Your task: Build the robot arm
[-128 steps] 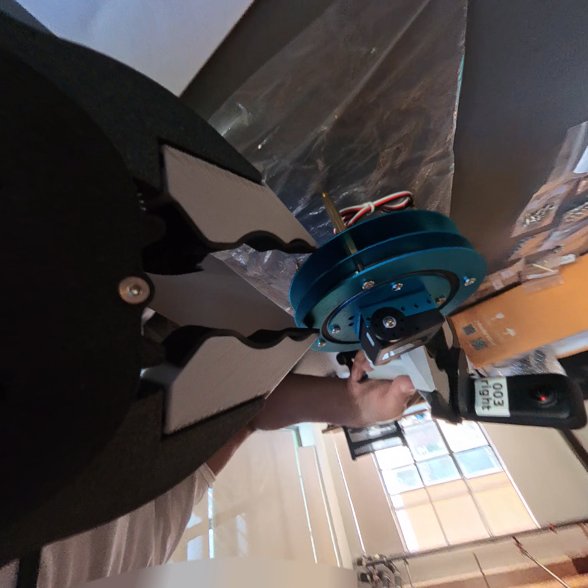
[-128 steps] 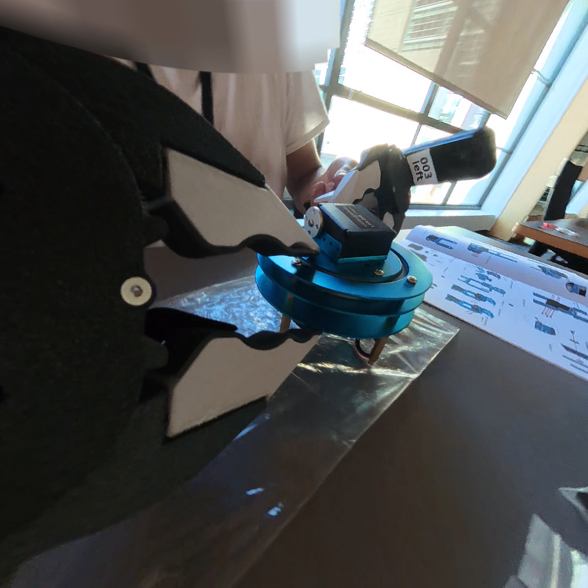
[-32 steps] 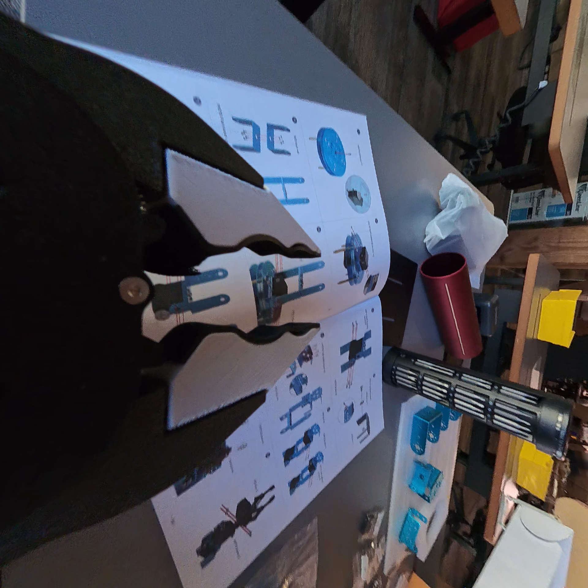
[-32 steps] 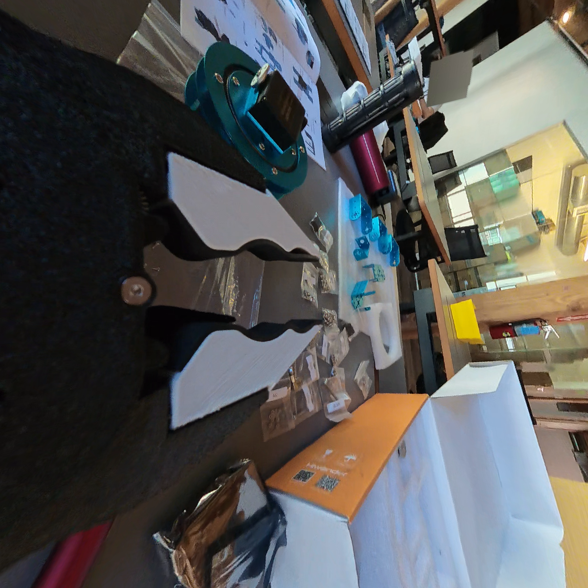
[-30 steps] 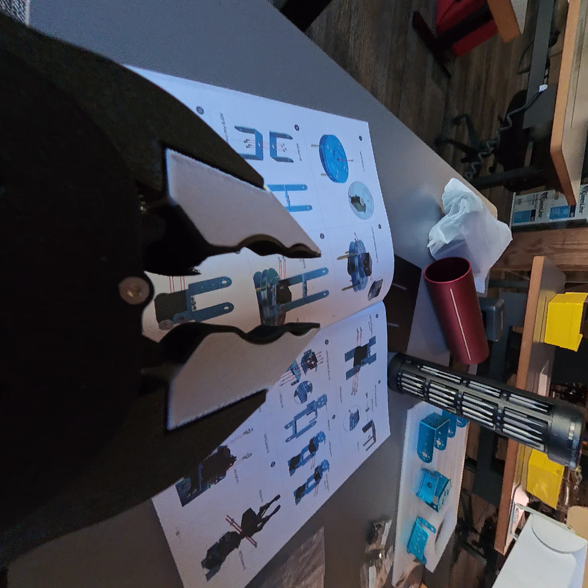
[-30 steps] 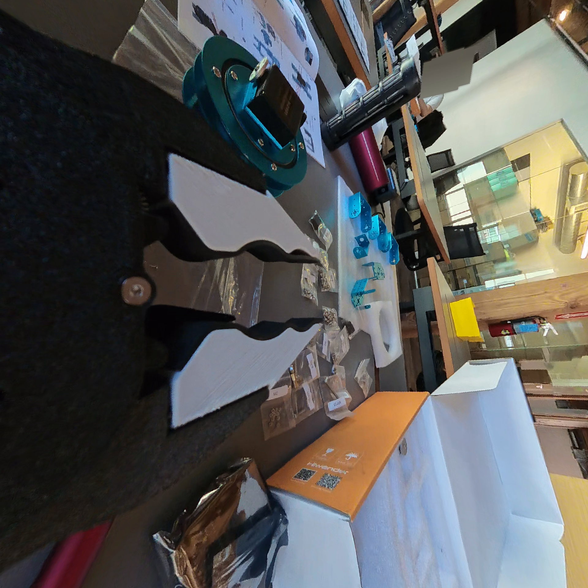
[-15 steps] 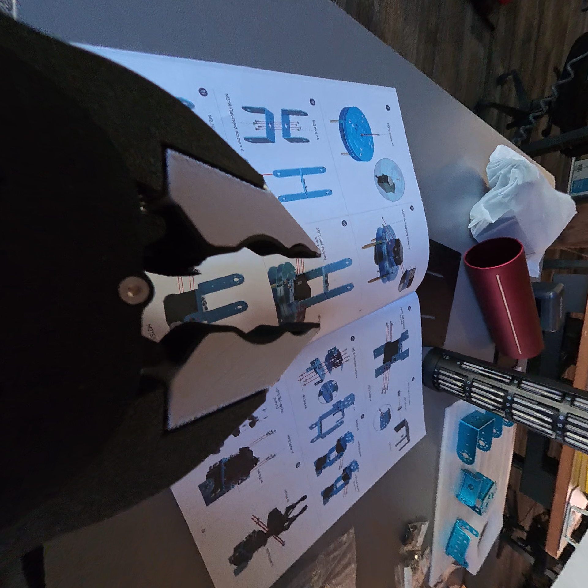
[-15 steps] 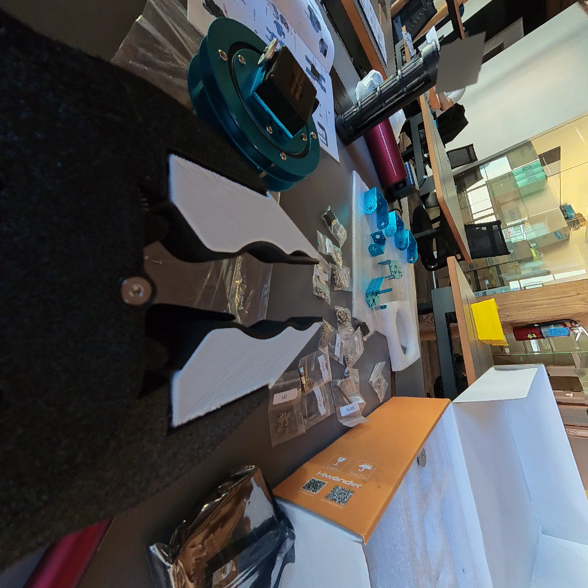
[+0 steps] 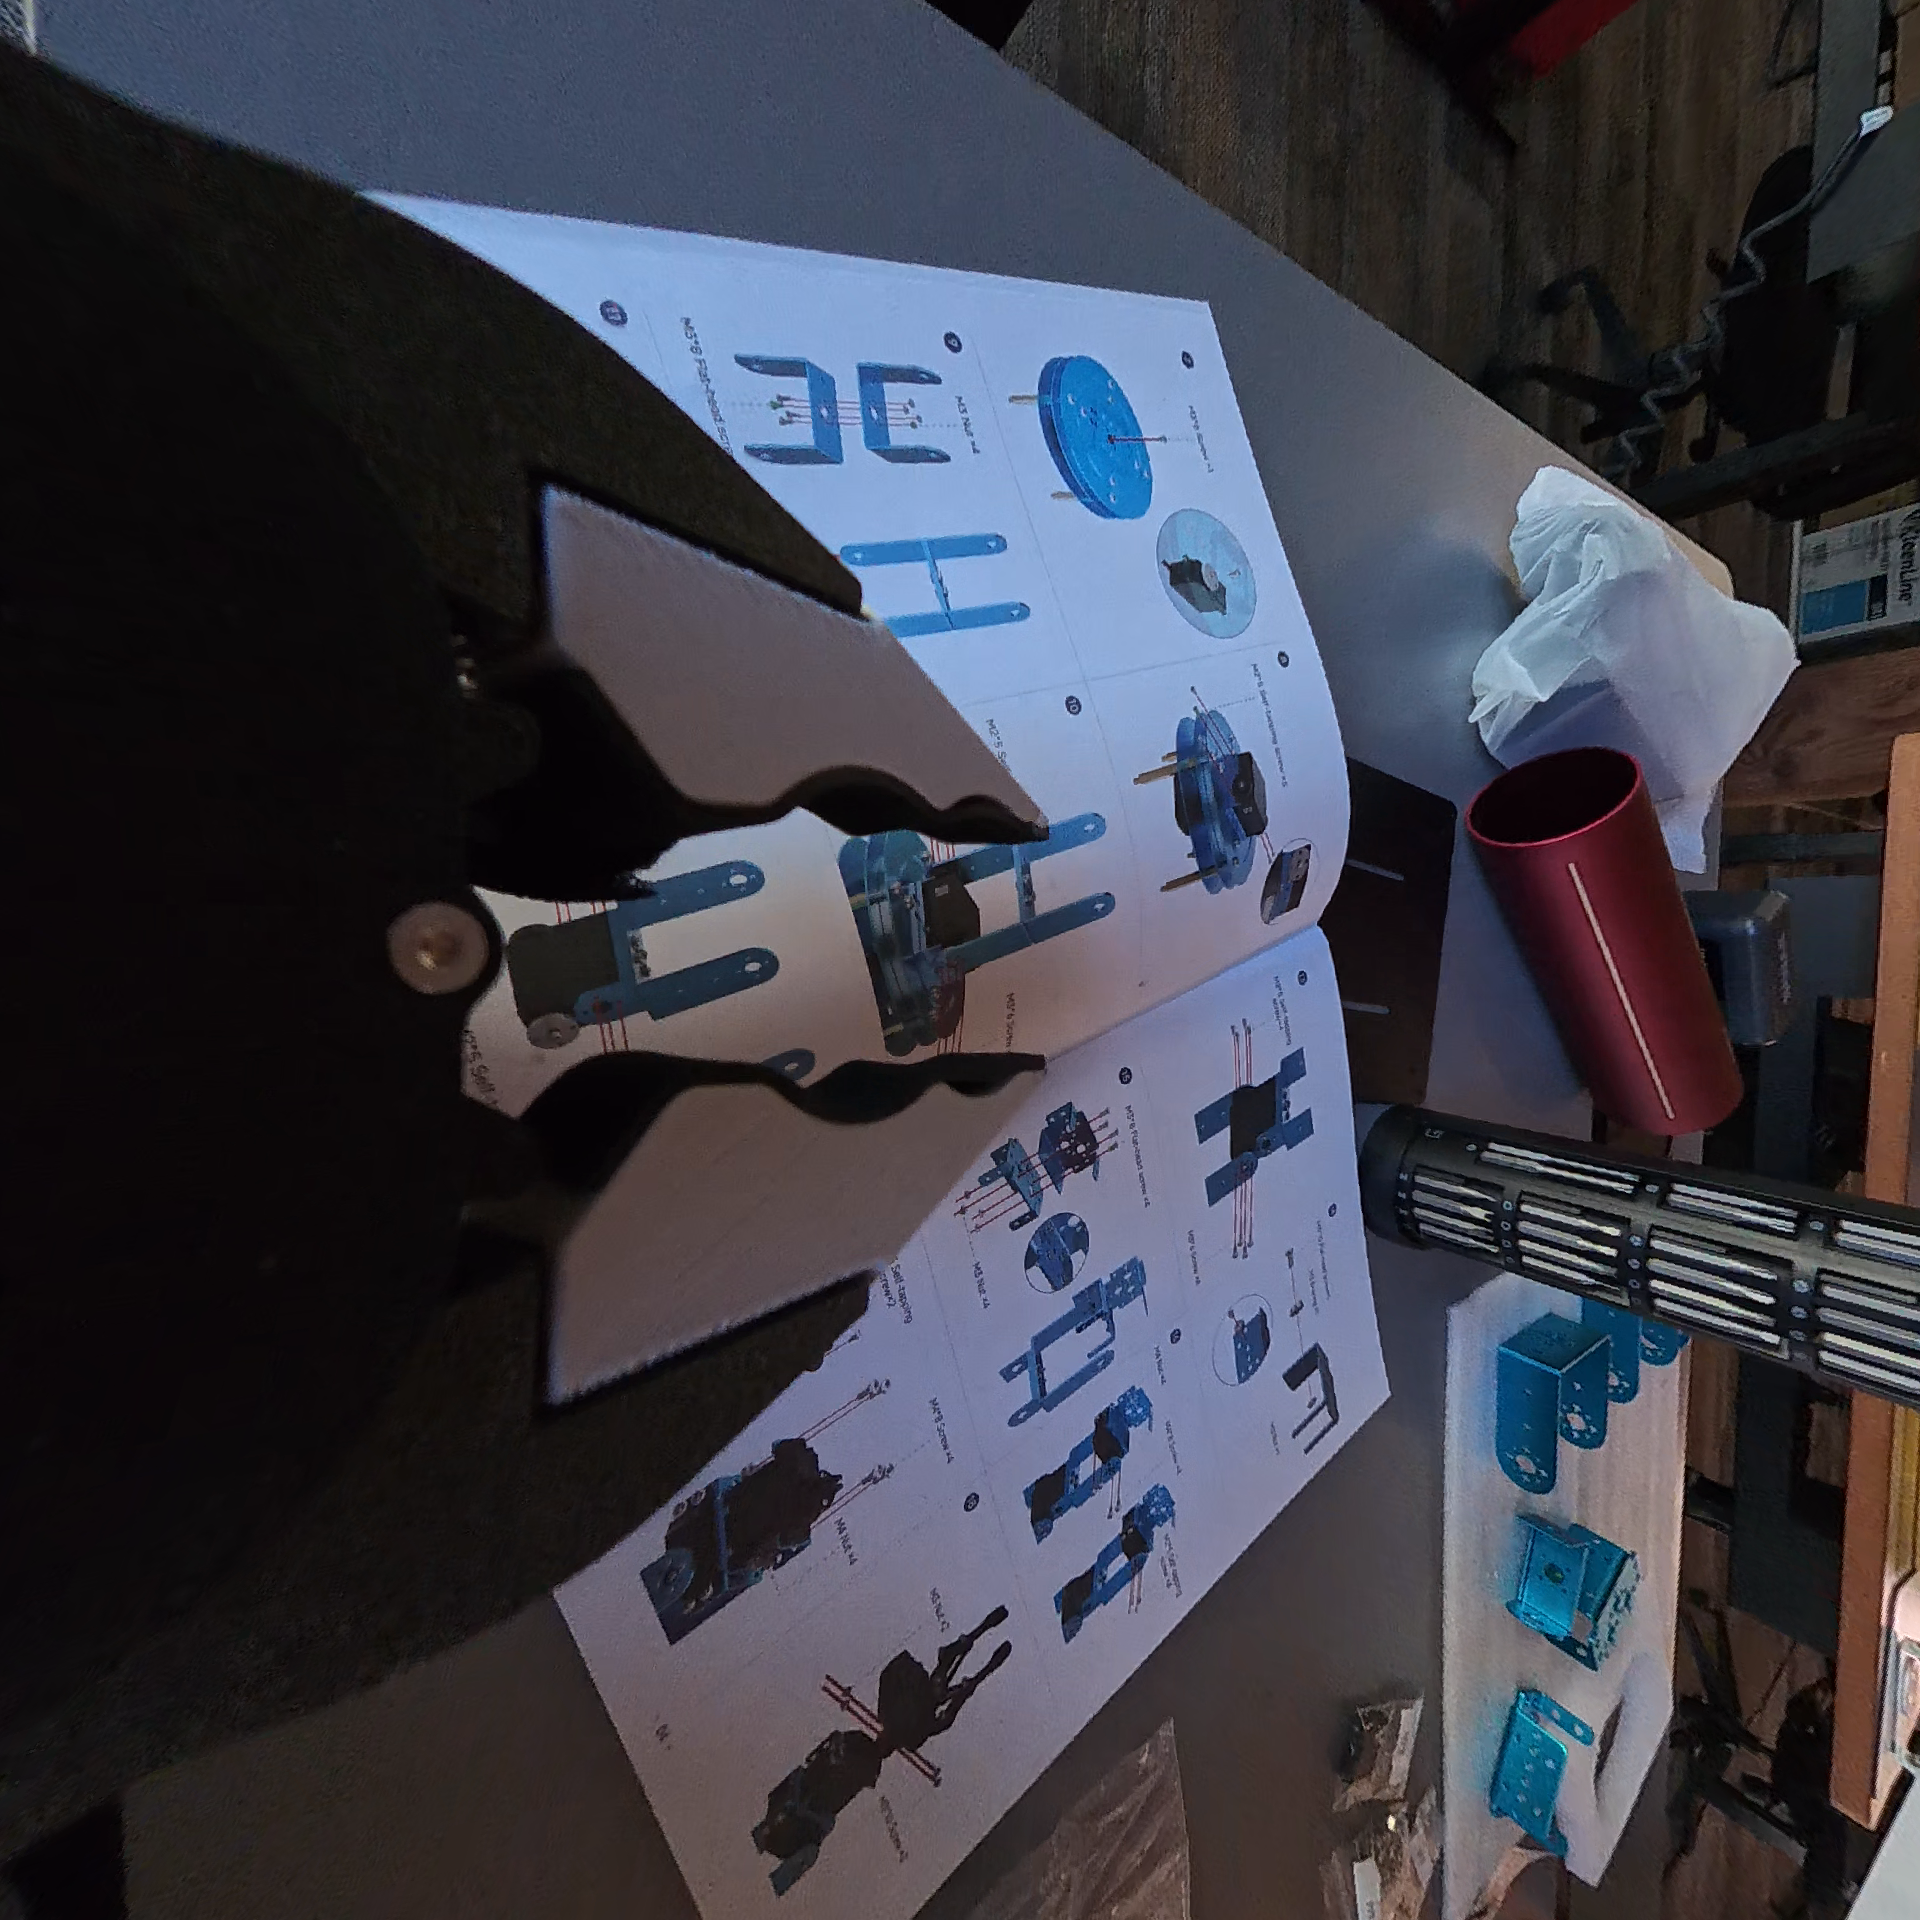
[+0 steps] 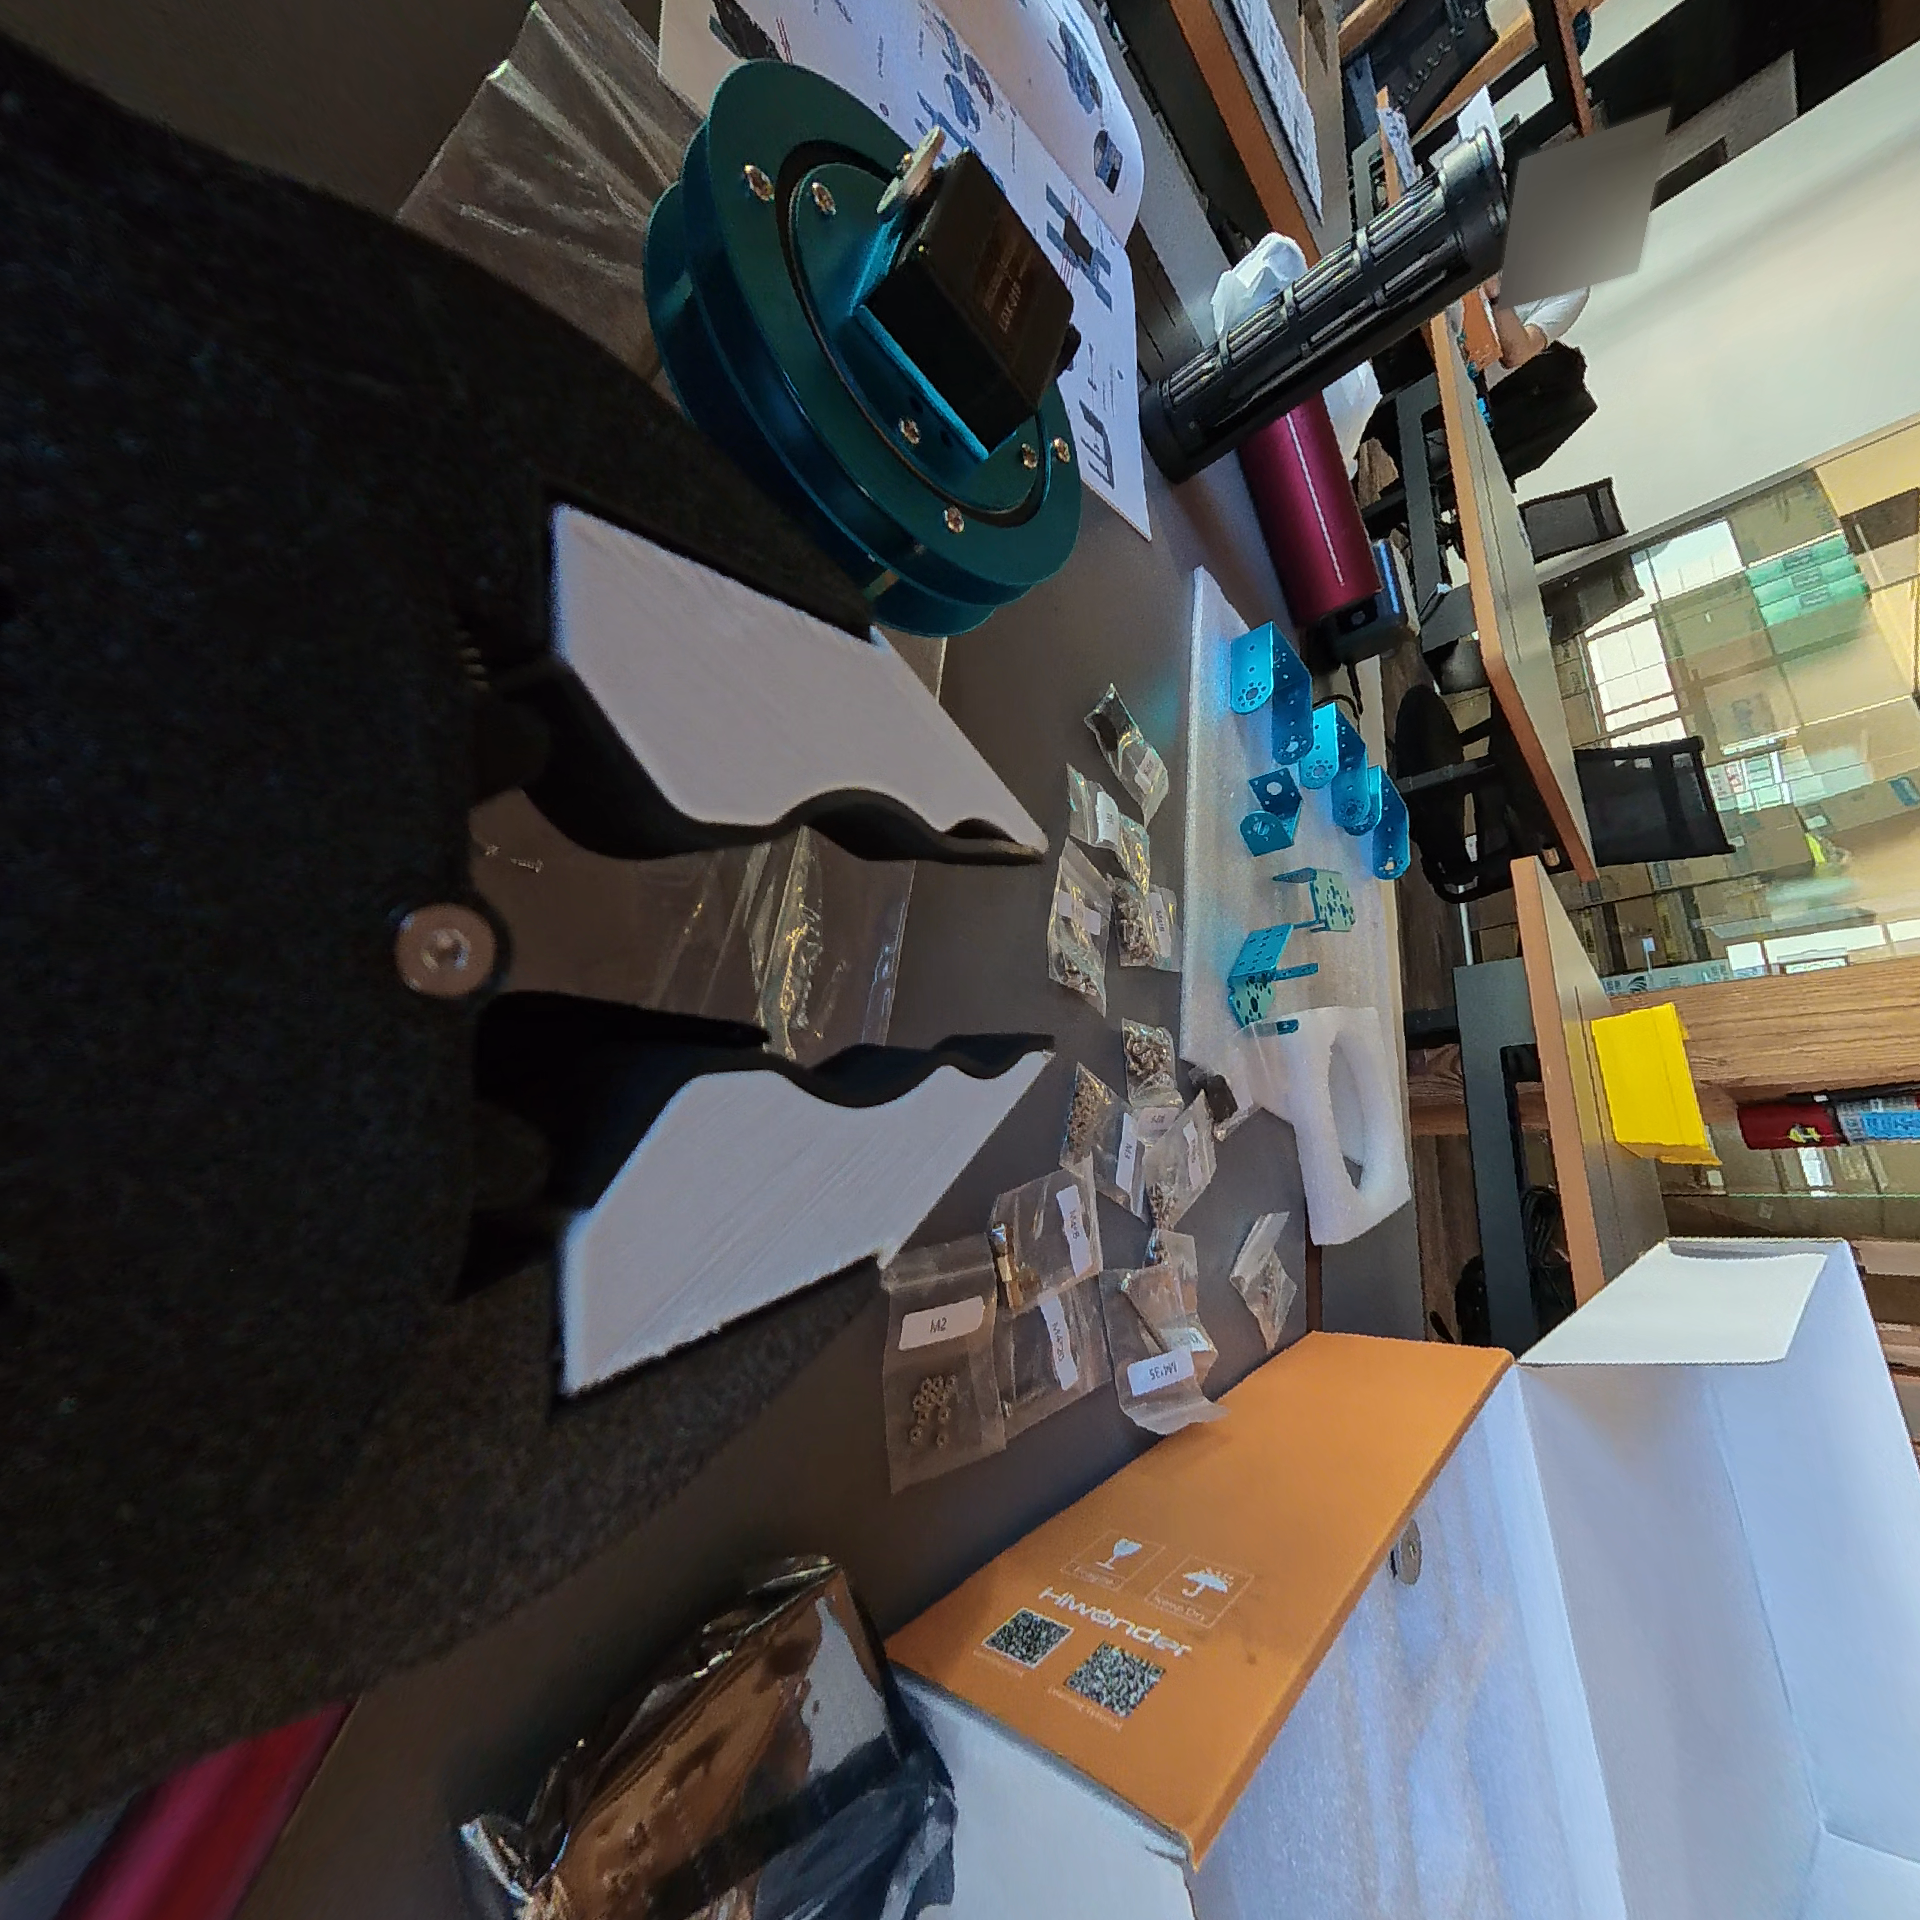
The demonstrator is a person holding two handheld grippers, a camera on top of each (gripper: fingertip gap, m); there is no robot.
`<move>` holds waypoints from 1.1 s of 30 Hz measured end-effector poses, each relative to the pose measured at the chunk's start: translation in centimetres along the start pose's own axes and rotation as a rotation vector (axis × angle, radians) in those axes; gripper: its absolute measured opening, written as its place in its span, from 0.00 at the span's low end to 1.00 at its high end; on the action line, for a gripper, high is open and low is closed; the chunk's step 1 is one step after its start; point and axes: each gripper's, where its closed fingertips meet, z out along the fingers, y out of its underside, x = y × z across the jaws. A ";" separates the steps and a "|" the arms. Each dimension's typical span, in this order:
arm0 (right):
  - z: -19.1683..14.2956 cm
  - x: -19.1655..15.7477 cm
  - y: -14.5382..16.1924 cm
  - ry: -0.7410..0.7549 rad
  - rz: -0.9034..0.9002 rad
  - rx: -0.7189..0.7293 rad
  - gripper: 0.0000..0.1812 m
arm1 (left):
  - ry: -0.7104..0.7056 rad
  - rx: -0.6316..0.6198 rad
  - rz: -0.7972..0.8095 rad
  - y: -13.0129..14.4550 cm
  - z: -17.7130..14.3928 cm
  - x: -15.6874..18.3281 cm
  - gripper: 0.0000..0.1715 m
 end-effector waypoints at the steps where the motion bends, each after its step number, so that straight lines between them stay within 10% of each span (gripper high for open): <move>1: 0.0 0.0 0.0 0.000 -0.001 -0.001 0.17 | 0.001 -0.007 0.000 0.2 0.1 0.0 0.23; 33: 0.3 -0.7 0.7 -0.002 -0.045 -0.044 0.17 | 0.057 -0.006 0.000 -0.3 0.1 1.4 0.23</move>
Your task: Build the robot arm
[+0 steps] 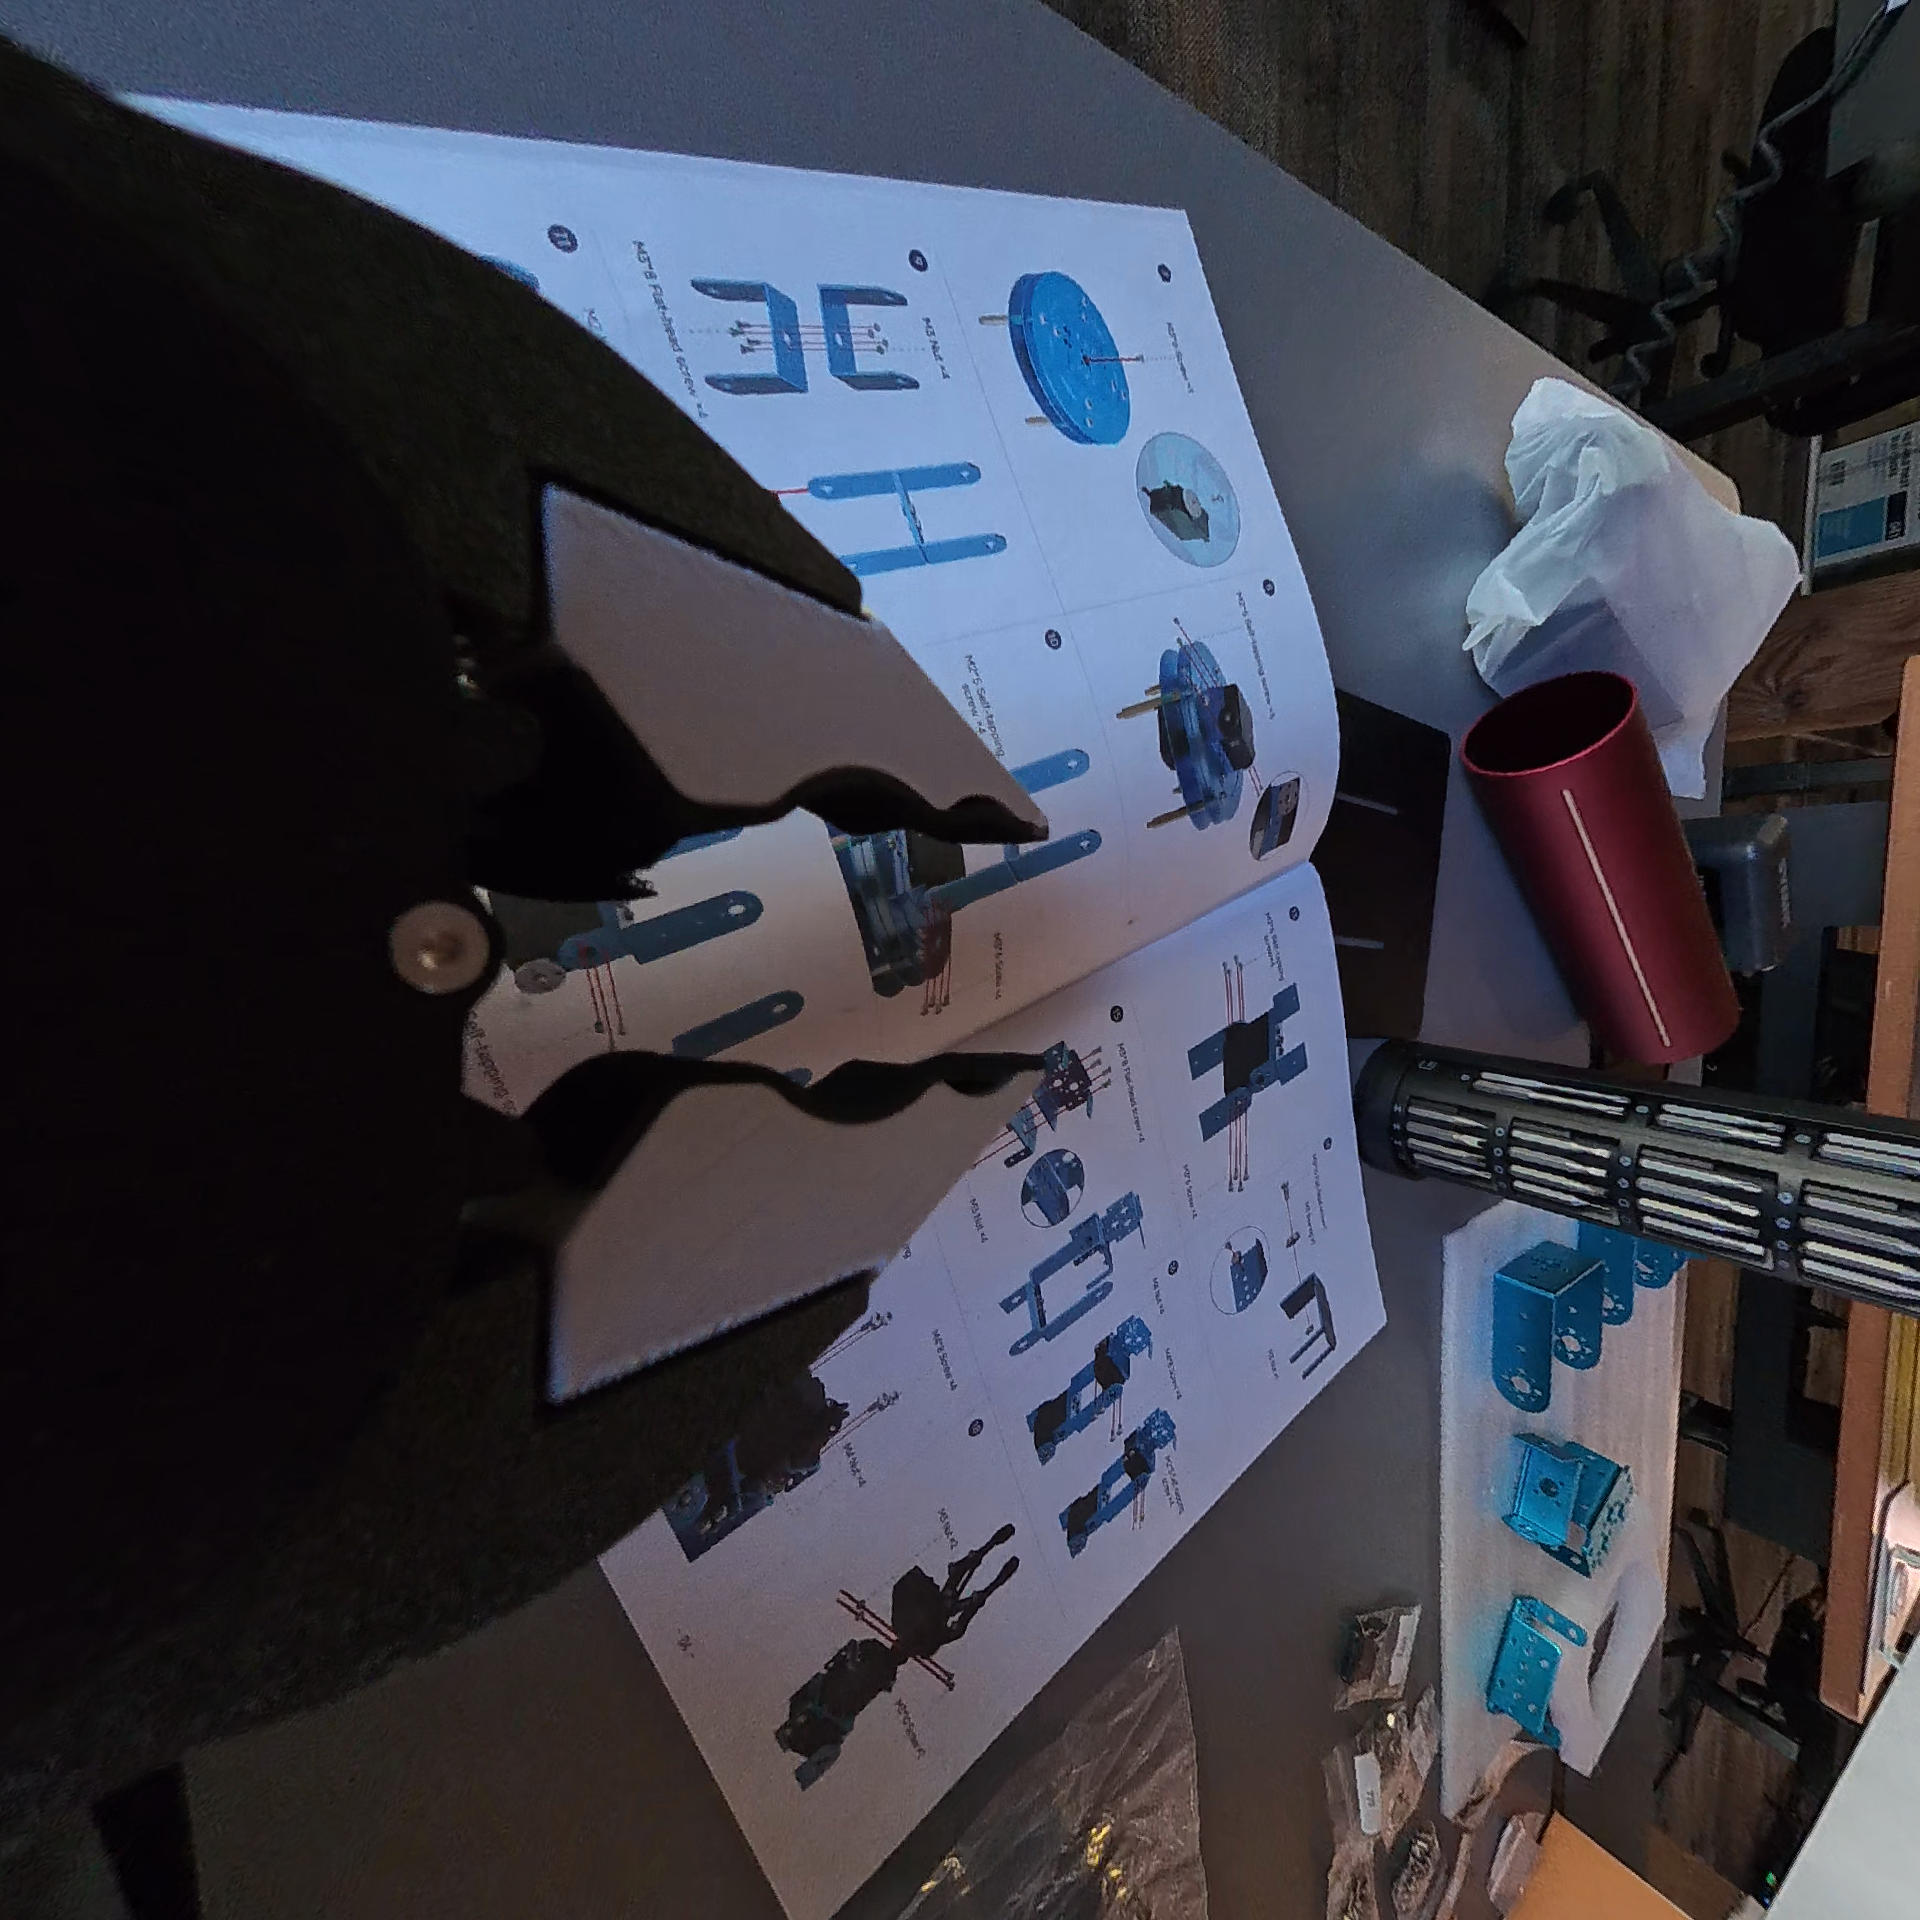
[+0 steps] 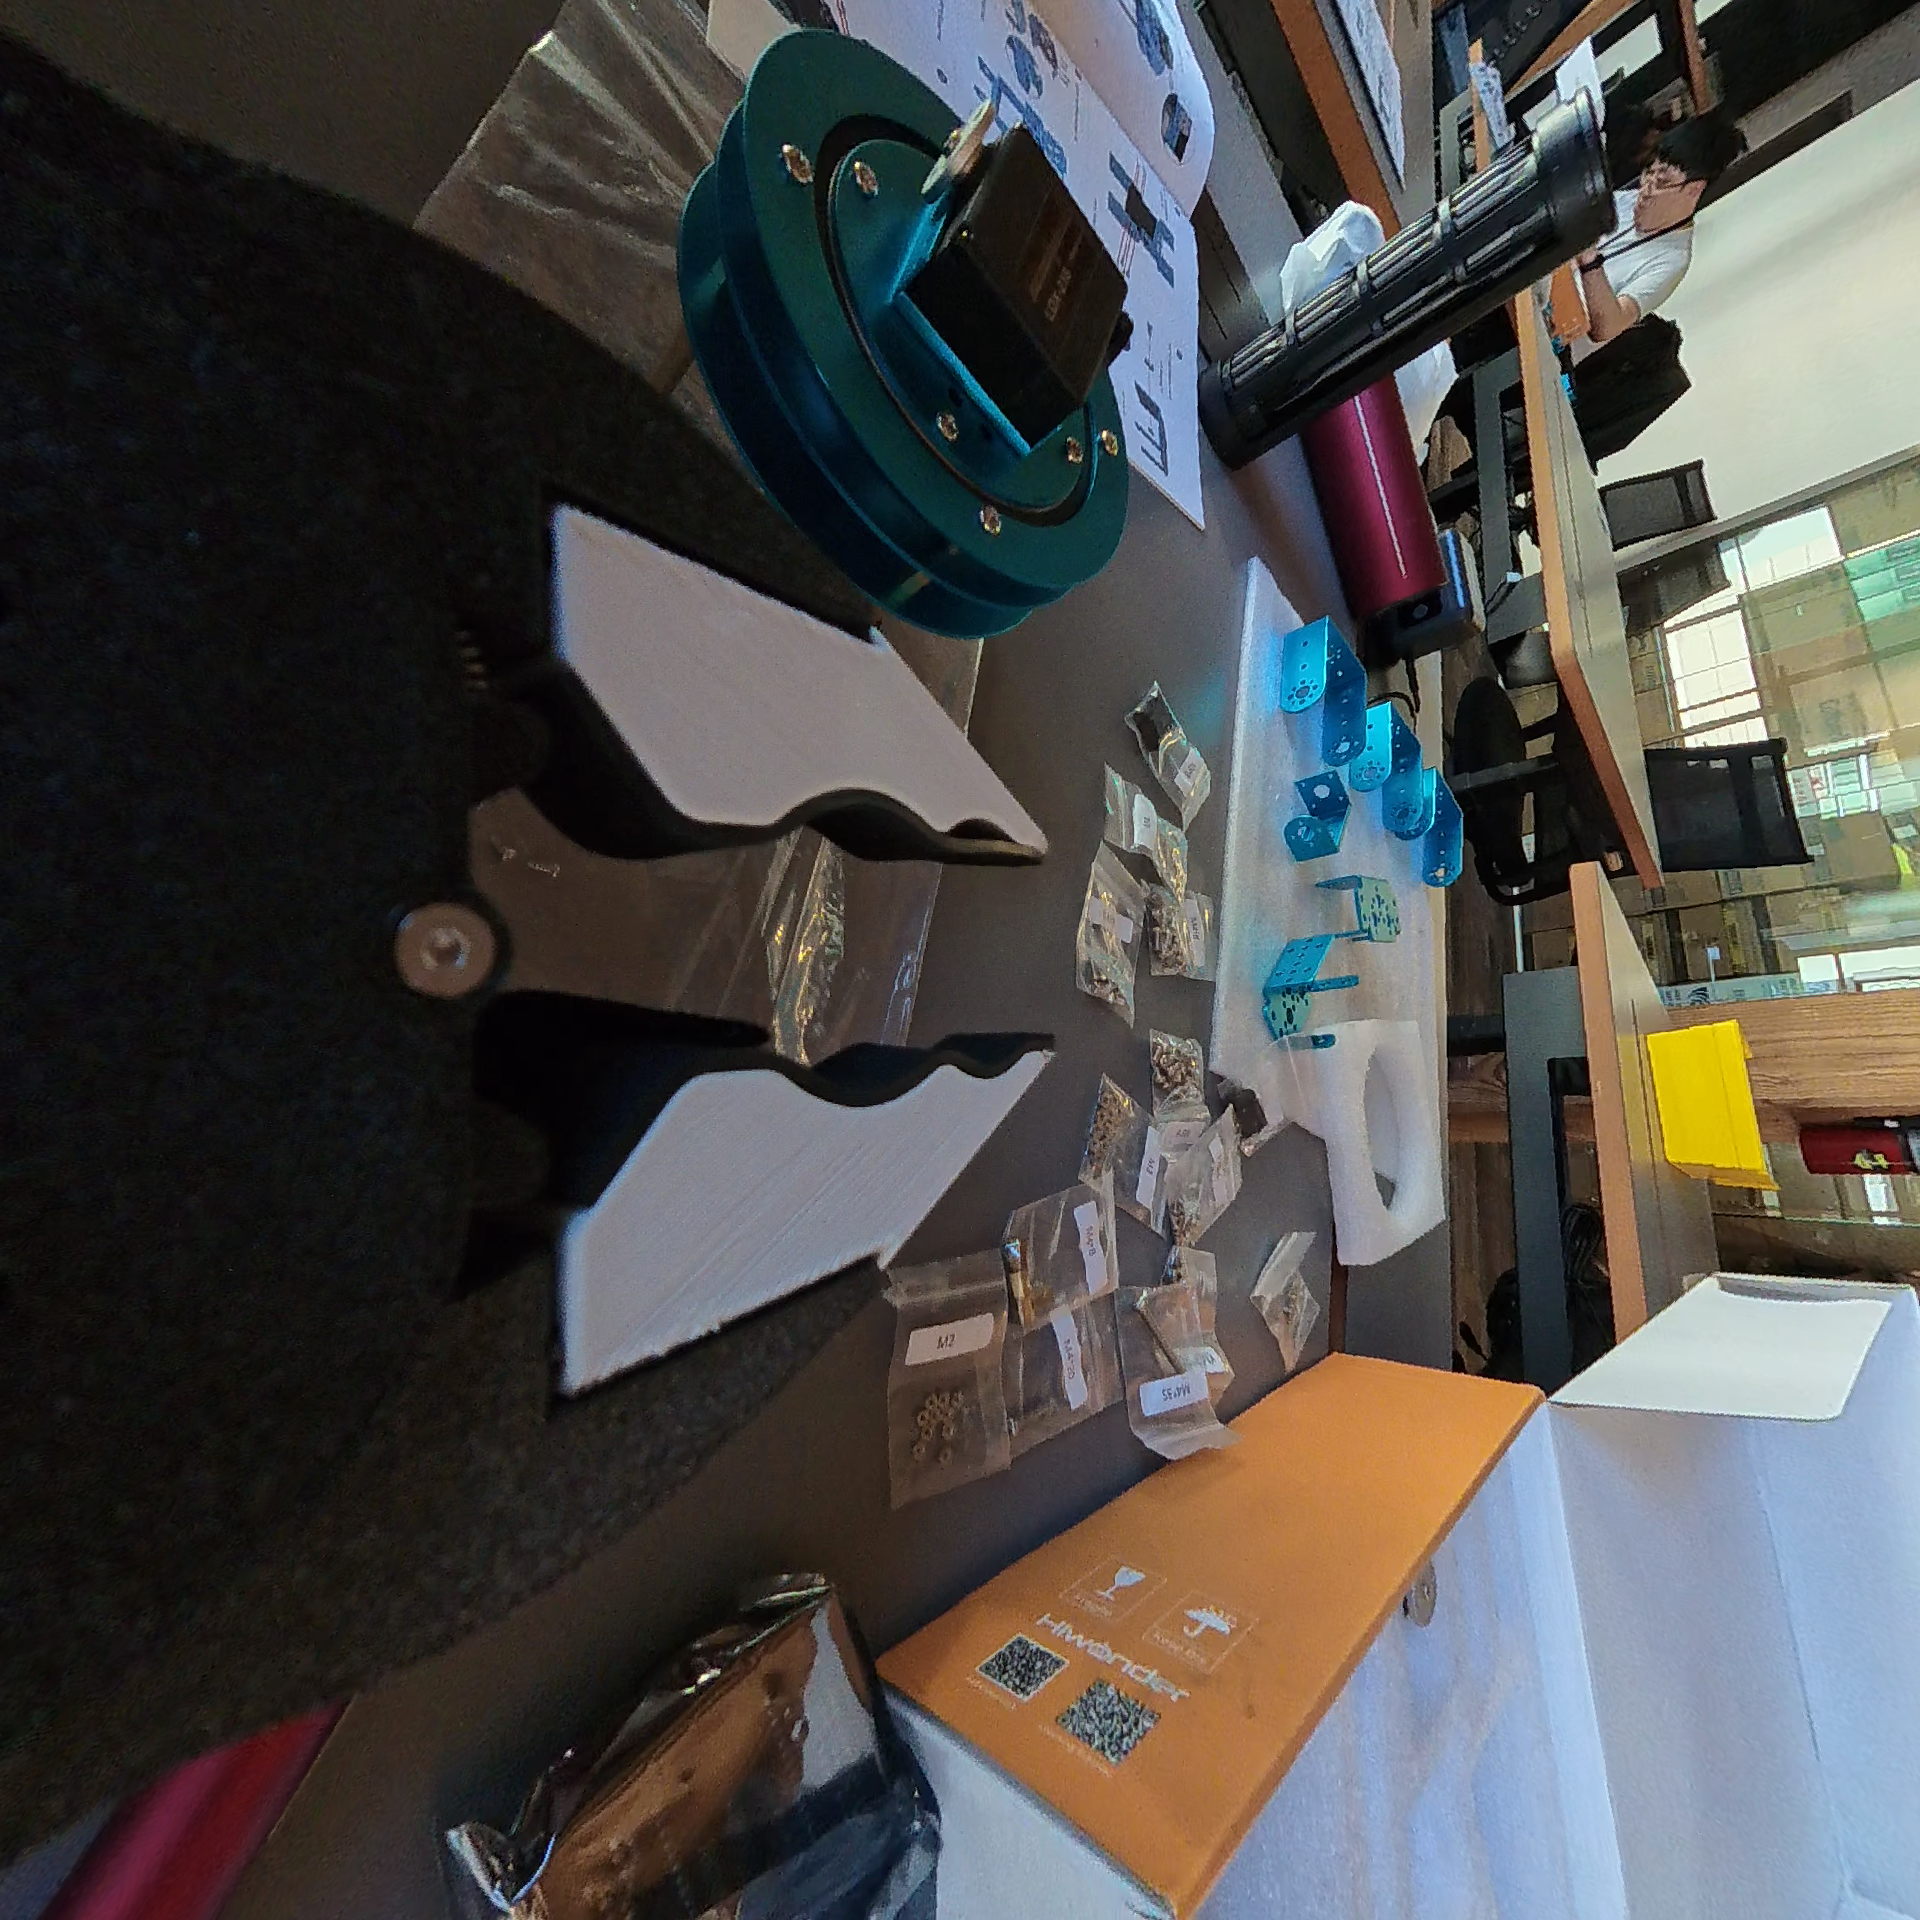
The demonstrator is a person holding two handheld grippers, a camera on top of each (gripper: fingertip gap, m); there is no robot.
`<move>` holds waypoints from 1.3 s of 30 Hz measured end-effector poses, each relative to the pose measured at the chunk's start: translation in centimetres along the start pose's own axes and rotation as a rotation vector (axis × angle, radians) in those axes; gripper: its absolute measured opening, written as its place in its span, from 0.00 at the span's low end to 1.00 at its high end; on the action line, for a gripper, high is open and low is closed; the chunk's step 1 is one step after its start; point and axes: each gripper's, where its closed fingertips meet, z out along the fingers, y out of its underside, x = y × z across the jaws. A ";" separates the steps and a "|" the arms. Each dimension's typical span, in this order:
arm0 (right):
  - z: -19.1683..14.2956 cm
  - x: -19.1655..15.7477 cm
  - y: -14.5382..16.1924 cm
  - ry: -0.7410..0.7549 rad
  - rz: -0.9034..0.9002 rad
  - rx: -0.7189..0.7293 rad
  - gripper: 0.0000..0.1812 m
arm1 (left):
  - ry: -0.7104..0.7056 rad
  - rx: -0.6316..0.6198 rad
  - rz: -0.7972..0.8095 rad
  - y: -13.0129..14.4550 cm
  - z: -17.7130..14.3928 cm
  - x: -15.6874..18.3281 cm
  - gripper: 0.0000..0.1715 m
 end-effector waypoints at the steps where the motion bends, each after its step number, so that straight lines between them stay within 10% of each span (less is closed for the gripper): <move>1: 0.0 -0.1 0.0 -0.005 -0.006 0.000 0.17 | 0.002 -0.003 0.000 0.1 0.0 0.1 0.23; 7: -1.7 -9.2 -1.0 -0.412 -0.038 -0.056 0.25 | 0.142 0.023 -0.005 -1.0 0.4 3.7 0.23; 12: -1.5 -14.4 1.7 -0.433 -0.225 -0.233 0.26 | 0.586 -0.027 0.103 -2.1 2.0 17.0 0.23; 19: -0.6 -12.2 0.7 -0.582 -0.257 -0.303 0.30 | 0.963 -0.107 0.348 -2.7 3.0 30.6 0.24; 22: 0.6 -11.4 1.9 -0.703 -0.231 -0.408 0.41 | 1.028 -0.113 0.384 -3.0 3.6 33.0 0.25; 39: 2.4 -10.7 2.8 -0.817 -0.185 -0.363 0.23 | 1.049 -0.082 0.521 -1.2 5.6 35.9 0.22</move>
